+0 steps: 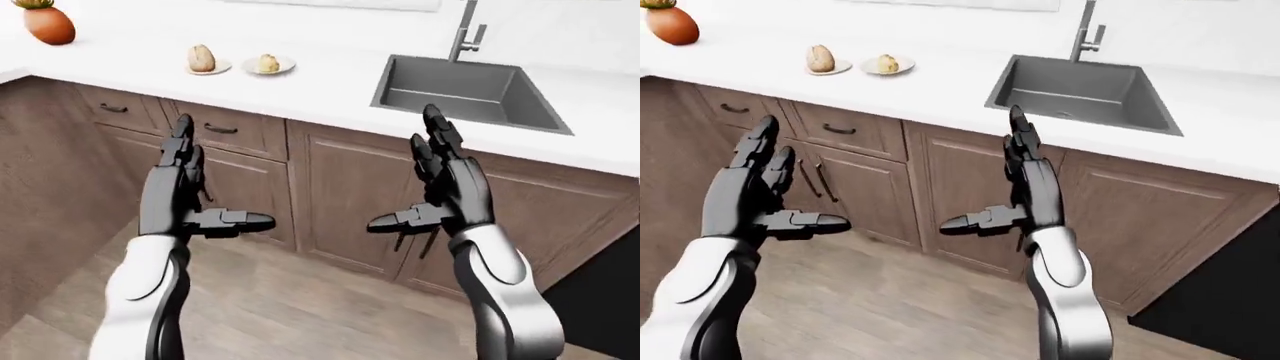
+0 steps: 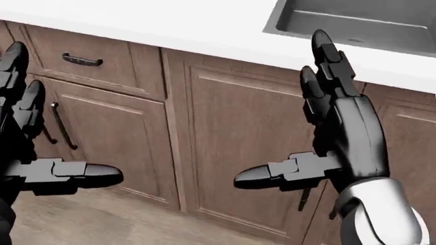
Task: Place all breads on the cutting board.
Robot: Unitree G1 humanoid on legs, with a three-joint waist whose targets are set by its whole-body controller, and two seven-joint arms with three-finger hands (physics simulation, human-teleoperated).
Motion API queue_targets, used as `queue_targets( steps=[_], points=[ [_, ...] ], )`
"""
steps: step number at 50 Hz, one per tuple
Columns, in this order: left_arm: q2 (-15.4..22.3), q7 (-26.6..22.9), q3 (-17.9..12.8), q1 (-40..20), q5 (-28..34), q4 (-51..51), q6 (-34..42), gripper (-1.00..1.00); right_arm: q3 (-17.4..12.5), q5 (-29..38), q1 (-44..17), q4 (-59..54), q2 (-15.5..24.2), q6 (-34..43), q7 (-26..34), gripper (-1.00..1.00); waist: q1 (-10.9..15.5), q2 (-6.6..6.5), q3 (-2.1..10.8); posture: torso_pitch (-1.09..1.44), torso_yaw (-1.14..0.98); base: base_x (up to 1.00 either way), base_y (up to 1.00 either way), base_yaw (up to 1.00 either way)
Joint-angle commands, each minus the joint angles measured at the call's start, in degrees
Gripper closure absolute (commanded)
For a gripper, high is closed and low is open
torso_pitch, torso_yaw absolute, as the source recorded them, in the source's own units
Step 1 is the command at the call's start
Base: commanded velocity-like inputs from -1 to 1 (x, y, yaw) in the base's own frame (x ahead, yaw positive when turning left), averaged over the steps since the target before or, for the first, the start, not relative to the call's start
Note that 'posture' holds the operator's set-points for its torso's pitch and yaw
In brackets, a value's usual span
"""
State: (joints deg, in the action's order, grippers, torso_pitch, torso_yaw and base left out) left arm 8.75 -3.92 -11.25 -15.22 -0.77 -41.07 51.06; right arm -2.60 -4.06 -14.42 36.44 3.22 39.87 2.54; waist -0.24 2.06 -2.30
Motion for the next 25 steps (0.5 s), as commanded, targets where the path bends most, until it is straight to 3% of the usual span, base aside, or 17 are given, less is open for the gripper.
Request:
queue_targets(
  steps=[1, 3, 4, 5, 6, 7, 9, 12, 13, 14, 18, 21, 22, 23, 24, 25],
  points=[
    [0.55, -0.43, 0.63, -2.19, -0.68, -2.61, -2.03, -1.0, -0.92, -0.17, -1.55, 2.91, 0.13, -0.85, -0.94, -1.0, -1.14, 0.14, 0.55, 0.0, 0.0, 0.58, 0.91, 0.0],
    [0.47, -0.41, 0.99, -2.16, -0.49, -2.56, -2.15, -1.0, -1.2, -0.6, -1.64, 3.21, 0.19, -0.74, -1.13, -1.0, -2.11, -2.55, 0.31, 0.0, 0.0, 0.62, 0.87, 0.0],
    [0.39, -0.39, 1.1, -2.2, -0.44, -2.49, -2.15, -1.0, -1.31, -0.72, -1.54, 2.93, 0.26, -1.17, -1.14, -1.0, -2.13, -4.81, 0.88, 0.0, 0.0, 0.65, 0.84, 0.0],
    [0.29, -0.33, 1.41, -2.16, -0.26, -2.43, -2.23, -1.0, -1.53, -1.0, -1.47, 3.02, 0.26, -1.26, -1.27, -1.0, -1.34, -8.72, 2.15, 0.0, 0.0, 0.68, 0.67, 0.0],
    [0.23, -0.37, 1.51, -2.2, -0.18, -2.37, -2.26, -1.0, -1.54, -1.08, -1.39, 2.93, 0.31, -1.37, -1.42, -1.0, -1.48, -7.28, 0.25, 0.0, 0.0, 0.68, 0.48, 0.0],
    [0.0, -0.28, 1.83, -2.2, -0.06, -2.15, -2.39, -1.0, -1.43, -1.1, -1.3, 2.88, 0.34, -1.45, -1.59, -1.0, -2.17, -6.67, -0.17, 0.0, 0.0, 0.67, 0.31, 0.0],
    [-0.11, -0.31, 2.23, -2.37, 0.27, -2.07, -2.39, -1.0, -1.66, -1.56, -1.19, 3.08, 0.38, -1.54, -1.65, -1.0, -1.65, -7.05, 1.05, 0.0, 0.0, 0.68, 0.23, 0.0],
    [-0.24, -0.34, 2.55, -2.79, 0.62, -1.38, -2.73, -1.0, -2.31, -2.3, -1.26, 3.07, 0.66, -1.89, -1.74, -1.0, -1.76, -7.17, 0.2, 0.0, 0.0, 0.46, 0.01, 0.0],
    [-0.34, -0.35, 2.62, -2.63, 0.71, -1.21, -3.04, -1.0, -2.33, -2.43, -1.11, 3.11, 0.67, -2.03, -1.86, -1.0, -1.36, -7.19, 1.36, 0.0, 0.0, 0.12, 0.0, 0.0],
    [-0.43, -0.38, 2.66, -2.51, 0.77, -1.35, -3.0, -1.0, -2.27, -2.38, -1.19, 2.89, 0.75, -2.01, -2.11, -1.0, -0.92, -6.7, 1.46, 0.0, 0.0, 0.1, 0.0, 0.0],
    [-0.41, -0.7, 2.27, -2.23, 0.73, -1.53, -3.14, -1.0, -2.38, -2.7, -1.41, 3.75, 0.93, -1.75, -2.34, -1.0, 0.18, -4.89, -0.24, 0.0, 0.0, 0.3, 0.0, 0.0],
    [-0.34, -0.72, 2.38, -2.58, 0.8, -1.64, -2.89, -1.0, -2.5, -2.89, -1.41, 4.53, 1.19, -1.45, -2.54, -1.0, -0.43, -4.35, 0.49, 0.0, 0.0, 0.39, 0.0, 0.0],
    [-0.35, -0.7, 2.37, -2.63, 0.81, -1.93, -2.56, -1.0, -2.4, -2.78, -1.36, 4.46, 1.22, -1.59, -2.59, -1.0, -1.16, -3.58, 0.27, 0.0, 0.0, 0.51, 0.0, 0.0],
    [-0.32, -0.71, 2.33, -2.78, 0.78, -2.39, -2.04, -1.0, -2.43, -2.82, -1.43, 4.61, 1.24, -1.48, -2.61, -1.0, -1.94, -1.92, 0.31, 0.0, 0.0, 0.52, 0.08, 0.0],
    [-0.33, -0.68, 2.51, -2.85, 0.83, -2.8, -1.58, -1.0, -2.5, -2.82, -1.5, 4.57, 1.31, -1.57, -2.58, -1.0, -1.8, -3.82, -0.64, 0.0, 0.0, 0.52, 0.1, 0.0],
    [-0.36, -0.62, 2.62, -3.27, 0.8, -3.22, -0.77, -1.0, -2.76, -3.01, -1.67, 4.42, 1.33, -1.63, -2.55, -1.0, -1.3, -3.03, -1.52, 0.0, 0.0, 0.52, 0.12, 0.0]
  ],
)
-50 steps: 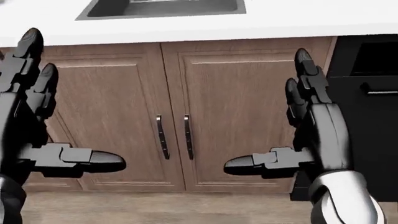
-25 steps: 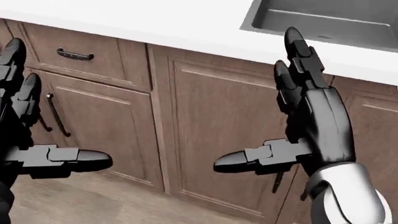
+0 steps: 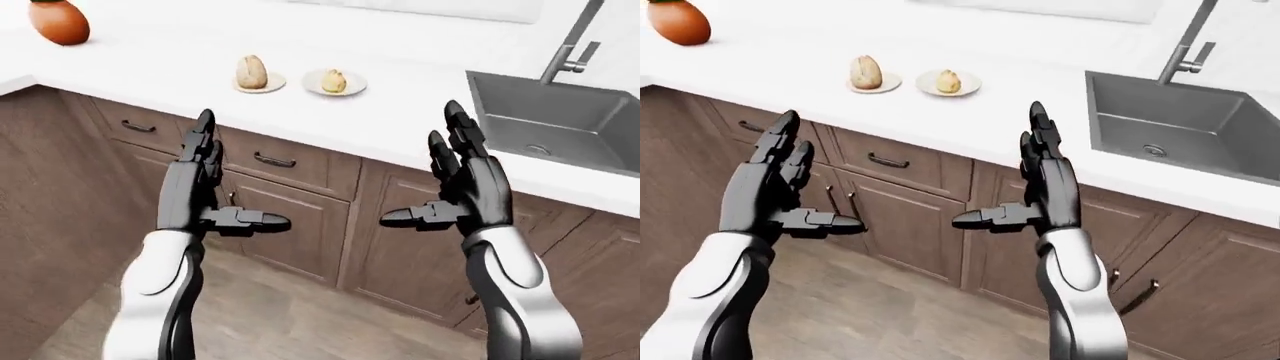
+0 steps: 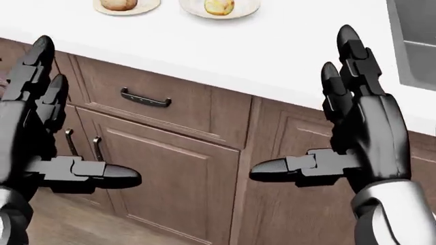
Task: Place all breads on the cutting board.
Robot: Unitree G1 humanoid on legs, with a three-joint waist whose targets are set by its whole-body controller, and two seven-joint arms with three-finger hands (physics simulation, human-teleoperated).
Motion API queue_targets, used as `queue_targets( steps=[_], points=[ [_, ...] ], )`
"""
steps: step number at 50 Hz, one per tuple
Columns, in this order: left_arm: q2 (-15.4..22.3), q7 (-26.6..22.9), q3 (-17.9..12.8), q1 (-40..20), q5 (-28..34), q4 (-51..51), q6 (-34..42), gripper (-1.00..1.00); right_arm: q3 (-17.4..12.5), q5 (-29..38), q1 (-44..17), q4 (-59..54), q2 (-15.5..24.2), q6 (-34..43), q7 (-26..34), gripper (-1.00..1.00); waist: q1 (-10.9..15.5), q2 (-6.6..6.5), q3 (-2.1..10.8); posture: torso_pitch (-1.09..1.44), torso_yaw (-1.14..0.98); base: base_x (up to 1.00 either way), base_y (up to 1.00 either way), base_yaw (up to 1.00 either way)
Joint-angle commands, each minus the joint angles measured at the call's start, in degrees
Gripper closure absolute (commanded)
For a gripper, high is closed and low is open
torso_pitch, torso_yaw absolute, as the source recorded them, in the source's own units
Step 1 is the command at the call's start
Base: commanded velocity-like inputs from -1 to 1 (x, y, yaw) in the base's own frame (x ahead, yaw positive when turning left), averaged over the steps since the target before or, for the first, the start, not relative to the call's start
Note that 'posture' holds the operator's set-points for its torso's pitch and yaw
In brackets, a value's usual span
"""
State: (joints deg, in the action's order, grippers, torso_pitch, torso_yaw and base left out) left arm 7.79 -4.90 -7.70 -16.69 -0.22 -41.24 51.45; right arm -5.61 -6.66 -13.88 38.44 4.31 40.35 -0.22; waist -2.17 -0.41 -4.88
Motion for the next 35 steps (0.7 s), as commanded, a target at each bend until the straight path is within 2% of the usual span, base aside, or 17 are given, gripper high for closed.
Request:
queue_targets(
  steps=[1, 2, 3, 5, 7, 8, 9, 10, 11, 12, 21, 24, 25, 27, 28, 33, 35],
  points=[
    [0.59, 0.39, -0.92, -2.13, 0.21, -3.03, -0.92, -1.0, 0.23, -0.46, -2.17, 2.41, 0.3, -2.21, 0.23, -1.0, 0.13, 1.13, 1.9, 0.0, 0.0, 0.52, 0.09, 0.0],
    [0.64, 0.41, -0.8, -2.45, 0.24, -3.09, -0.61, -1.0, 0.04, -0.63, -2.31, 2.57, 0.35, -2.04, 0.2, -1.0, 0.07, 1.39, 3.41, 0.0, 0.0, 0.52, 0.1, 0.0],
    [0.67, 0.43, -0.84, -2.69, 0.2, -3.3, -0.24, -1.0, 0.0, -0.71, -2.34, 2.69, 0.41, -1.99, 0.15, -1.0, 0.26, 1.69, 3.62, 0.0, 0.0, 0.52, 0.11, 0.0],
    [0.71, 0.33, -0.92, -2.54, 0.2, -3.09, -0.62, -1.0, 0.04, -0.77, -2.16, 2.56, 0.38, -2.39, 0.03, -1.0, -0.4, 1.89, 3.45, 0.0, 0.0, 0.52, 0.11, 0.0],
    [0.78, 0.2, -1.22, -2.38, 0.03, -3.14, -0.7, -1.0, 0.37, -0.73, -2.47, 3.25, 0.35, -1.65, -0.22, -1.0, -0.58, 0.52, 3.07, 0.0, 0.0, 0.52, 0.11, 0.0],
    [0.79, 0.22, -1.29, -2.42, -0.02, -3.09, -0.66, -1.0, 0.32, -0.8, -2.59, 3.21, 0.34, -1.67, -0.24, -1.0, -0.32, -0.67, 3.35, 0.0, 0.0, 0.53, 0.11, 0.0],
    [0.81, 0.27, -1.2, -2.52, -0.02, -3.2, -0.43, -1.0, 0.22, -0.85, -2.54, 3.07, 0.35, -1.93, -0.2, -1.0, 0.26, -3.02, 3.77, 0.0, 0.0, 0.44, 0.09, 0.0],
    [0.82, 0.25, -1.27, -2.58, -0.1, -2.83, -0.75, -1.0, 0.08, -0.88, -2.39, 2.9, 0.37, -2.12, -0.24, -1.0, 1.02, -6.72, 5.38, 0.0, 0.0, 0.1, 0.0, 0.0],
    [0.8, 0.24, -1.23, -2.4, -0.09, -2.48, -1.29, -1.0, 0.08, -0.89, -2.26, 2.98, 0.38, -2.22, -0.26, -1.0, 0.94, -5.0, 3.44, 0.0, 0.0, 0.0, 0.0, 0.0],
    [0.74, 0.26, -1.05, -2.05, -0.01, -2.35, -1.7, -1.0, -0.03, -0.96, -2.09, 2.91, 0.36, -2.42, -0.28, -1.0, 1.89, -5.11, 3.22, 0.0, 0.0, 0.0, 0.0, 0.0],
    [0.41, 0.32, -0.77, -1.73, 0.27, -2.6, -1.73, -1.0, -0.67, -3.07, -1.65, 2.94, 0.35, -2.84, -0.73, -1.0, 2.06, -0.01, 3.55, 0.0, 0.0, 0.0, 0.0, -0.33],
    [0.33, 0.34, -0.51, -1.67, 0.41, -2.31, -2.05, -1.0, -0.51, -3.19, -1.56, 3.32, 0.48, -2.81, -0.89, -1.0, 1.85, 2.72, 4.22, 0.0, 0.0, 0.0, 0.0, -0.75],
    [0.35, 0.32, -0.42, -1.69, 0.47, -2.23, -2.11, -1.0, -0.56, -3.28, -1.5, 3.38, 0.48, -2.81, -0.91, -1.0, 1.92, 1.95, 4.28, 0.0, 0.0, 0.0, 0.0, -0.74],
    [0.39, 0.27, -0.43, -1.89, 0.51, -2.74, -1.5, -1.0, -0.53, -3.33, -1.47, 3.31, 0.48, -3.04, -0.95, -1.0, 1.39, 2.85, 3.42, 0.0, 0.0, 0.0, 0.0, -0.75],
    [0.5, 0.15, -0.63, -2.05, 0.45, -2.99, -1.18, -1.0, -0.49, -3.26, -1.57, 3.5, 0.52, -3.01, -1.12, -1.0, 0.73, 2.54, 3.86, 0.0, 0.0, 0.0, 0.0, -0.61],
    [1.0, -0.03, -1.96, -2.4, -0.3, -4.16, 0.11, -1.0, 0.07, -1.84, -2.31, 3.41, 0.59, -3.62, -1.7, -1.0, 0.86, 1.85, 2.32, 0.0, 0.0, 0.0, -0.01, 0.0],
    [1.09, 0.08, -1.92, -2.33, -0.42, -4.28, 0.16, -1.0, -0.15, -1.95, -2.45, 3.71, 0.49, -3.63, -1.77, -1.0, 0.87, 0.28, 3.44, 0.0, 0.0, 0.05, 0.1, 0.0]
  ],
)
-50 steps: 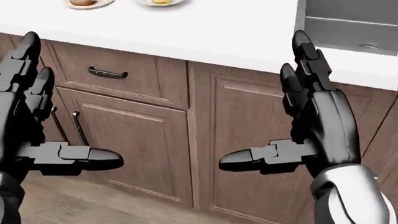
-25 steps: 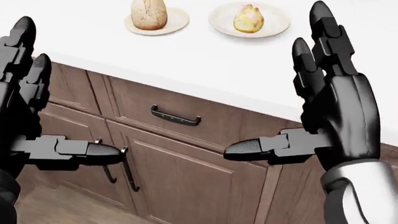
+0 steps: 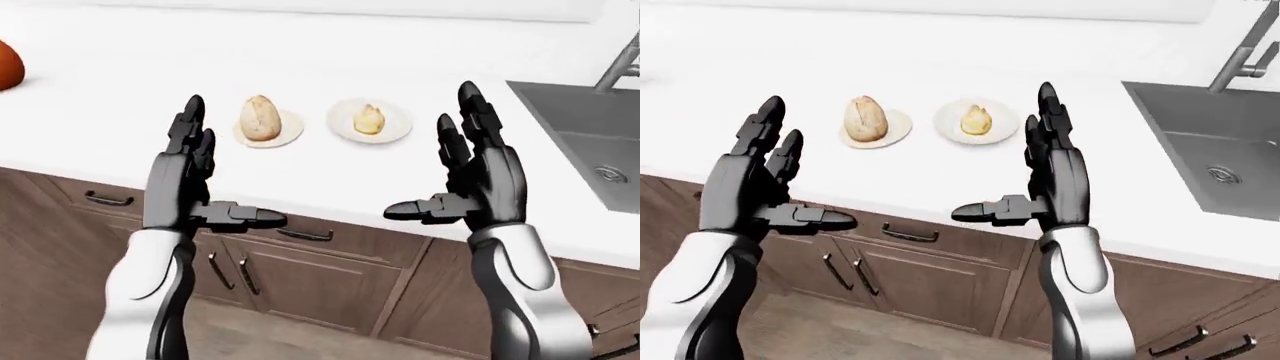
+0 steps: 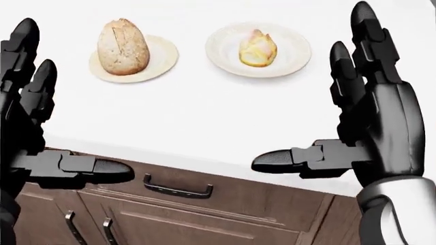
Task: Place all breads on the cutting board.
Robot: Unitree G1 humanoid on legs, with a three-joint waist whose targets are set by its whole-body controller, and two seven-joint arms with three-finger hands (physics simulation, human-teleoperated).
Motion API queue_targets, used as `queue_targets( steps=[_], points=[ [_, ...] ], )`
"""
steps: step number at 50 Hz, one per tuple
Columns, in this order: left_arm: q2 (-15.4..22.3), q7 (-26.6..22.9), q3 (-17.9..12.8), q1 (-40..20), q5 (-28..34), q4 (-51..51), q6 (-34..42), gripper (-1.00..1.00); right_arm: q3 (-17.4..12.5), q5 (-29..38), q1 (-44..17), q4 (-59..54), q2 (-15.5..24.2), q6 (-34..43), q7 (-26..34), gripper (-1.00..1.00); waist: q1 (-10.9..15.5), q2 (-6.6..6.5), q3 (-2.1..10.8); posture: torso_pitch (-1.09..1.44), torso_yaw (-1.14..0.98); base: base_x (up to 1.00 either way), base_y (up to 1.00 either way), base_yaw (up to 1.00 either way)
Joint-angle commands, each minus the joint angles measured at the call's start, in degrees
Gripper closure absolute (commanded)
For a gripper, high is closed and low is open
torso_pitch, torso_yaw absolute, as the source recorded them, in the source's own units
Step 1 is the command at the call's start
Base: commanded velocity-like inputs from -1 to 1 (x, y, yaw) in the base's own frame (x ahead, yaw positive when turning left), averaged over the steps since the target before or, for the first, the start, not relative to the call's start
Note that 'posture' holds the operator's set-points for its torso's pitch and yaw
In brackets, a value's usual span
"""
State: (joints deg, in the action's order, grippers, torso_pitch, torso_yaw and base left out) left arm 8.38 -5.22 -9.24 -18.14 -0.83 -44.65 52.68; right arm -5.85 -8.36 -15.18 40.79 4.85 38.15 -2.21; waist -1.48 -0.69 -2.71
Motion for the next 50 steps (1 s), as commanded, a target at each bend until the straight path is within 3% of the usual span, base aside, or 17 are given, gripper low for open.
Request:
queue_targets(
  steps=[1, 2, 7, 8, 10, 11, 18, 20, 22, 25, 32, 35, 36, 38, 41, 46, 50],
  points=[
    [0.44, 0.43, -0.4, -0.71, 0.11, -0.76, -1.33, -1.0, 0.01, -0.37, -1.13, 1.58, -0.07, -1.31, 0.19, -1.0, 0.44, -1.14, 1.73, 0.0, 0.0, 0.17, 0.16, 0.0],
    [0.44, 0.51, -0.23, -0.62, 0.15, -0.7, -1.47, -1.0, -0.11, -0.53, -1.11, 1.92, -0.07, -1.18, 0.11, -1.0, 0.56, -3.11, 2.13, 0.0, 0.0, 0.26, 0.2, 0.0],
    [0.25, 0.87, 0.65, -1.0, 0.59, -0.26, -1.56, -1.0, -1.49, -2.14, -0.57, 1.75, 0.11, -2.36, 0.12, -1.0, 1.18, -1.53, 0.09, 0.0, 0.0, 0.22, 0.17, 0.0],
    [0.2, 0.81, 0.61, -0.9, 0.64, 0.29, -2.22, -1.0, -1.99, -3.0, -0.38, 1.51, -0.01, -2.66, -0.02, -1.0, 0.95, -1.93, 1.71, 0.0, 0.0, 0.0, 0.0, 0.0],
    [0.15, 0.82, 0.68, -0.94, 0.73, 0.04, -1.93, -1.0, -2.15, -4.32, -0.36, 1.6, 0.1, -2.25, -0.54, -1.0, 1.23, -1.87, 2.57, 0.0, 0.0, 0.0, -0.14, 0.0],
    [0.17, 0.74, 0.52, -0.9, 0.71, 0.44, -2.37, -1.0, -2.11, -4.52, -0.09, 1.57, 0.16, -2.6, -0.61, -1.0, 0.4, -3.32, 2.54, 0.0, 0.0, 0.0, 0.0, -0.45],
    [0.43, 0.7, -0.38, -0.89, 0.02, -0.82, -1.32, -1.0, -1.51, -4.69, 0.18, 1.63, 0.72, -3.32, -0.93, -1.0, 2.22, 0.83, 2.57, 0.0, 0.0, 0.0, 0.0, -0.42],
    [0.73, 0.67, -0.82, -1.12, -0.3, -1.25, -0.75, -1.0, -1.19, -3.52, 0.05, 1.6, 0.96, -3.49, -1.02, -1.0, 2.76, 3.14, 2.84, 0.0, 0.0, 0.0, 0.0, 0.0],
    [1.0, 0.76, -1.07, -1.53, -0.56, -1.61, -0.05, -1.0, -0.83, -2.91, 0.14, 1.58, 0.86, -3.76, -0.64, -1.0, 2.66, 1.89, 3.47, 0.0, 0.0, 0.08, 0.0, 0.0],
    [1.12, 0.94, -1.11, -1.6, -0.77, -2.17, 0.5, -1.0, -1.13, -2.85, -0.02, 2.03, 0.74, -3.51, -0.32, -1.0, 1.72, 2.84, 0.15, 0.0, 0.0, 0.41, 0.03, 0.0],
    [1.35, 1.09, -0.95, -1.68, -0.97, -1.78, 0.09, -1.0, -2.18, -3.81, -0.46, 2.14, 0.68, -3.38, -0.84, -1.0, 0.7, 1.36, 0.78, 0.0, 0.0, 0.23, 0.05, 0.0],
    [1.19, 1.16, -0.57, -1.47, -0.75, -1.62, -0.2, -1.0, -2.38, -4.05, 0.01, 1.67, 0.75, -4.25, -1.14, -1.0, 0.26, -2.88, 1.92, 0.0, 0.0, 0.0, 0.0, 0.0],
    [1.15, 1.12, -0.5, -1.4, -0.66, -1.43, -0.44, -1.0, -2.58, -4.24, 0.11, 1.62, 0.81, -4.44, -1.2, -1.0, 0.44, -0.01, 1.07, 0.0, 0.0, 0.0, 0.0, 0.0],
    [1.07, 1.13, -0.39, -1.39, -0.48, -1.43, -0.43, -1.0, -2.84, -4.57, 0.27, 1.89, 0.97, -4.39, -1.44, -1.0, 1.08, -0.31, 3.15, 0.0, 0.0, 0.06, 0.0, 0.0],
    [1.0, 0.92, -0.54, -1.04, -0.39, -0.79, -1.41, -1.0, -2.8, -4.84, 0.5, 1.46, 0.92, -5.16, -1.44, -1.0, 2.11, -0.18, 0.09, 0.0, 0.0, 0.39, 0.0, 0.0],
    [0.99, 0.84, -0.75, -1.06, -0.38, -1.1, -1.15, -1.0, -2.94, -5.4, 0.6, 1.29, 1.05, -5.38, -1.75, -1.0, 2.54, 3.27, 1.46, 0.0, 0.0, 0.15, 0.0, 0.0],
    [1.35, 0.65, -1.62, -1.03, -0.76, -0.97, -1.33, -1.0, -2.52, -4.89, 0.43, 1.52, 1.29, -5.33, -1.89, -1.0, 2.35, 1.95, 1.81, 0.0, 0.0, 0.0, 0.0, 0.0]
  ],
)
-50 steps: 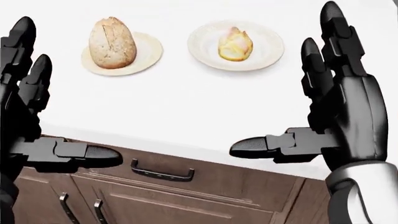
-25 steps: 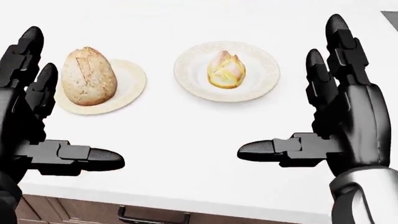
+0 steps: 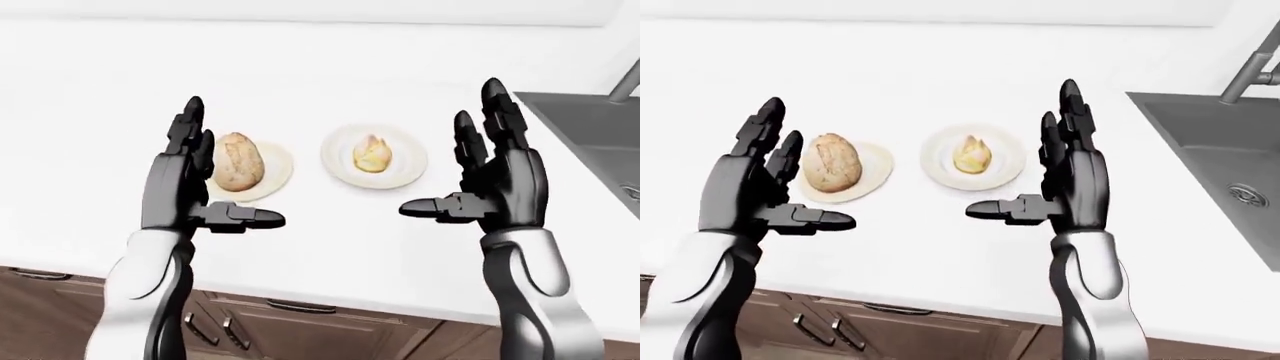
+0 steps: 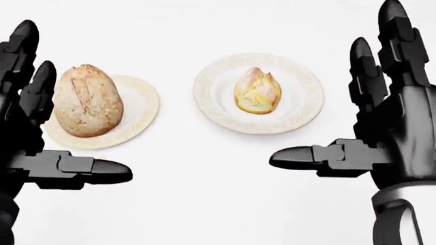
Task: Place all breads on the cutting board.
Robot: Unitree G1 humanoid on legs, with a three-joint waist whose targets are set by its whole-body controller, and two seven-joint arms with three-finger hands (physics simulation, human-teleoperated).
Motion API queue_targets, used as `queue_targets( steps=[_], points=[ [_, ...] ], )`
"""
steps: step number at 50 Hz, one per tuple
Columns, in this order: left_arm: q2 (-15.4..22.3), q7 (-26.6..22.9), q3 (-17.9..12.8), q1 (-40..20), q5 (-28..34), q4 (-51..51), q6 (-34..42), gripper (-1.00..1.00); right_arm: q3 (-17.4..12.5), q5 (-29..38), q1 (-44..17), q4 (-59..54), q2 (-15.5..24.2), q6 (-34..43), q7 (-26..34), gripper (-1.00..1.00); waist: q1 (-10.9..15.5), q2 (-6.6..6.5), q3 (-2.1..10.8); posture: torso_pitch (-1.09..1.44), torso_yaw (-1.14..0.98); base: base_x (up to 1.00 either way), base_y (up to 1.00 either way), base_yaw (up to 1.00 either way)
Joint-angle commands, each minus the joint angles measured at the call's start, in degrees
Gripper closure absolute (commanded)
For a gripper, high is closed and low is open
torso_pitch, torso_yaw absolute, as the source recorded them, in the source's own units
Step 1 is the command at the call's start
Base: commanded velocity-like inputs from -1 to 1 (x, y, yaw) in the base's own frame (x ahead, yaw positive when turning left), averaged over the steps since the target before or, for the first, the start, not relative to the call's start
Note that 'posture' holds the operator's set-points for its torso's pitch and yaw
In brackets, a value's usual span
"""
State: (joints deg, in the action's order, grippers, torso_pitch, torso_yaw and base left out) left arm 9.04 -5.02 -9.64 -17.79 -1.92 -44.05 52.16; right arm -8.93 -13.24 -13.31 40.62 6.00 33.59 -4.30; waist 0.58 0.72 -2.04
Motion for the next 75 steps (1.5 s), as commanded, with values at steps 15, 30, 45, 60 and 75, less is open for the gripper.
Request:
queue_targets(
  steps=[15, 30, 45, 60, 75],
  points=[
    [1.87, 0.91, -2.87, -1.97, -1.46, -3.16, 1.07, -1.0, -1.47, -0.48, -7.7, 4.97, 4.07, 10.54, -0.25, -1.0, -0.48, -0.05, 1.77, 0.0, 0.0, 0.0, 0.0, 0.0],
    [2.53, 1.14, -3.44, -2.42, -2.4, -3.36, 1.65, -1.0, -0.69, 7.06, -31.64, -15.99, 11.37, 19.39, 1.08, -1.0, -0.45, -0.38, 0.81, 0.0, 0.0, 0.0, 0.0, 0.0],
    [2.19, 1.02, -2.17, -2.14, -1.29, -1.09, -0.53, -1.0, 4.94, 26.21, -51.74, -44.71, 17.13, 10.72, 19.3, -1.0, -0.57, -0.91, 0.73, 0.0, 0.0, 0.0, 0.0, 0.0],
    [2.59, 1.22, -2.11, -4.92, -1.21, -1.74, 2.31, -1.0, 6.75, 45.17, -56.25, -54.88, 15.28, -3.52, 41.45, -1.0, -0.75, -1.32, 0.97, 0.0, 0.0, 0.0, 0.0, 0.0],
    [2.65, 1.39, -2.33, -4.32, -1.65, -2.49, 2.43, -1.0, 6.2, 51.7, -53.46, -51.37, 11.63, -5.22, 49.09, -1.0, -0.8, -1.51, 1.16, 0.0, 0.0, 0.0, 0.0, 0.0]
  ],
)
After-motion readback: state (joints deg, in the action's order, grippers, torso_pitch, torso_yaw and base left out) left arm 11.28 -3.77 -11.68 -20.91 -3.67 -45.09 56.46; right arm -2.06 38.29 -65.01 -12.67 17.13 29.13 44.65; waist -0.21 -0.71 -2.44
